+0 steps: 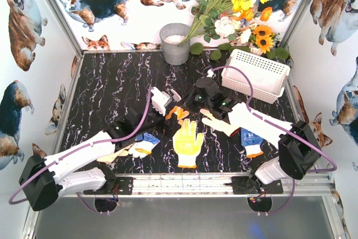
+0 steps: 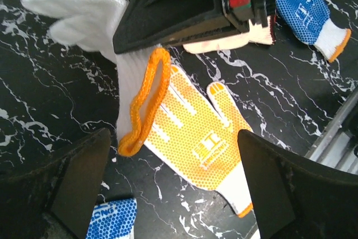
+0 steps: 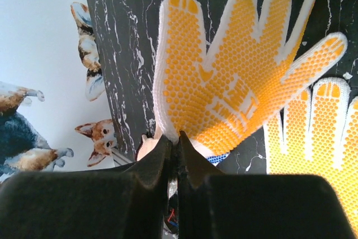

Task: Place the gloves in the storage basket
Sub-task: Turn over the glove.

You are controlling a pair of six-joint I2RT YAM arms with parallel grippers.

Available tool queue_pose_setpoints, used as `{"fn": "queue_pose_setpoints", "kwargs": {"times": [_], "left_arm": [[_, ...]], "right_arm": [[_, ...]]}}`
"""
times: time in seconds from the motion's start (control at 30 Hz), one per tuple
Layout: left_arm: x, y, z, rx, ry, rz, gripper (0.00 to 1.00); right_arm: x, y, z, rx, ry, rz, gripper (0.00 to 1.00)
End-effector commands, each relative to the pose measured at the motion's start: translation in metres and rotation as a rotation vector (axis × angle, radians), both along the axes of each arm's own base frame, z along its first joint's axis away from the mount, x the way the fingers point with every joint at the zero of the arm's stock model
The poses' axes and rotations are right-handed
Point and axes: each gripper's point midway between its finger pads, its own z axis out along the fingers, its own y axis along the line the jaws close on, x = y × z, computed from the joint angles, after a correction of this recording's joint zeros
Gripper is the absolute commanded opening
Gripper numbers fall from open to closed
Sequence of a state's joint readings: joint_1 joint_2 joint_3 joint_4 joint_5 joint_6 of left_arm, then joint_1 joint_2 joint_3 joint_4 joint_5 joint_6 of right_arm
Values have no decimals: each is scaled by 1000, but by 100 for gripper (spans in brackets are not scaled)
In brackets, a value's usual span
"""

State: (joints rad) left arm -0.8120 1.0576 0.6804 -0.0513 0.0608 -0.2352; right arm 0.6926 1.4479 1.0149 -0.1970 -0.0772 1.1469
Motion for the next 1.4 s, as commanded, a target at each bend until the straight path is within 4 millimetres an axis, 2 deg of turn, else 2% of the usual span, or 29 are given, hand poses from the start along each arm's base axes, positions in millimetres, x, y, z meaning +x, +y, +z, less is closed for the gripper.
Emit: {"fn": "queue_pose_setpoints", "kwargs": {"times": [0.0, 0.13, 0.3, 0.37, 0.5, 0.57, 0.67, 0.73, 0.93, 1.03, 1.2, 1.37], "left_arm": [[16, 3, 24, 34, -97, 66, 90], [21, 9, 24, 53, -118, 101, 84], [20, 6, 17, 62, -96, 88, 58], [25, 3, 30, 50, -111, 98, 47], [25, 4, 36, 35, -123, 109, 26], [23, 4, 39, 33, -127, 104, 16], [21, 4, 43, 35, -134, 96, 1], [20, 5, 44, 39, -138, 91, 0], [16, 10, 47, 44, -149, 88, 0], [10, 5, 50, 34, -153, 42, 0], [-1, 0, 52, 38, -152, -34, 0], [-1, 3, 52, 80, -163, -44, 0]], "right_arm": [[4, 9, 40, 88, -87, 29, 0], [2, 11, 40, 91, -84, 52, 0], [0, 16, 43, 121, -81, 69, 0], [-1, 17, 46, 131, -86, 75, 0], [-4, 15, 48, 125, -91, 81, 0], [-6, 13, 47, 124, -89, 83, 3], [-10, 13, 43, 132, -84, 89, 15], [-12, 13, 38, 144, -74, 93, 23], [-22, 15, 28, 156, -44, 130, 33], [-24, 17, 23, 156, -39, 146, 39], [-27, 25, 18, 170, -29, 179, 46], [-29, 26, 11, 159, -17, 192, 53]]}}
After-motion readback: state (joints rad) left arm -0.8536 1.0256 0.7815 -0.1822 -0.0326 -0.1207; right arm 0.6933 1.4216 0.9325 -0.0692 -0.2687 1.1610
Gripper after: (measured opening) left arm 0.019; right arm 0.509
